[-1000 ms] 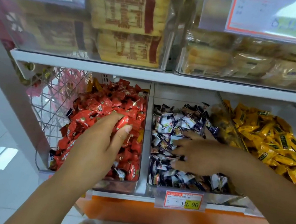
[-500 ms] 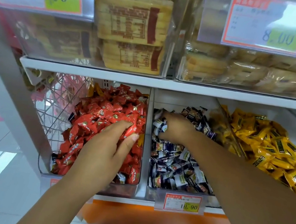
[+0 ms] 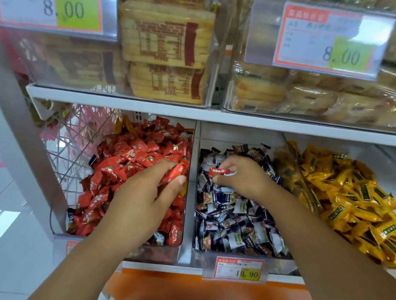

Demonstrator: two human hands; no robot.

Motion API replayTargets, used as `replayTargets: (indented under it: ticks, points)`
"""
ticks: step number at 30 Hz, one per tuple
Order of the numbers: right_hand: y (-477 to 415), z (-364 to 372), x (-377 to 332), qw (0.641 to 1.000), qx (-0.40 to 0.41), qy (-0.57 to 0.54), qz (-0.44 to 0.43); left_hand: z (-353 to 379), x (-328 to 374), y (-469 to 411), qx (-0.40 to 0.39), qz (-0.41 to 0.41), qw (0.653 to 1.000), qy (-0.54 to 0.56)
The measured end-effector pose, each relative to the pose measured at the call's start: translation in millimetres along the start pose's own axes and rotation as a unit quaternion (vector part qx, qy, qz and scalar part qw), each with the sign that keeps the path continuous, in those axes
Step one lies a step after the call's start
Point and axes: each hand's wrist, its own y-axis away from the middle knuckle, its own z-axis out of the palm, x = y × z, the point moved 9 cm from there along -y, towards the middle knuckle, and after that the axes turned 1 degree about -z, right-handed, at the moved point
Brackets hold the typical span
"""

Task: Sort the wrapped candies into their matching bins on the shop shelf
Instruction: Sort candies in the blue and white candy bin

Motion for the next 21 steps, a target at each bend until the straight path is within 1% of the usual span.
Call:
replayTargets:
  ticks: [5,8,10,12,15,18,21]
  points:
    - [43,-17,-9,1.0,0.005,0.002,-0.016,8,7,2,-0.018,0.003,0.999,0.027]
    - [61,-26,-17,0.999,0.039,0.029,-0.02,9,13,3,-0.014,0.009,1.0,0.025]
    - [69,-31,-25,0.997,0.067,-0.007,-0.029,9,15,3,-0.006,0.005,1.0,0.029]
    - [74,-29,-35,0.995,0.078,-0.042,-0.043,10,13,1,-0.001,-0.008,0.999,0.038]
    - [78,-18,-56,0.993,0.058,-0.071,-0.079,9,11,-2,-0.007,-0.024,0.996,0.081]
    - [77,-8,-79,0.987,0.057,-0.09,-0.118,8,13,-3,-0.007,-0.024,0.993,0.114]
    - [72,6,-91,0.984,0.022,-0.125,-0.127,-6,8,-4,0.045,-0.028,0.994,0.097]
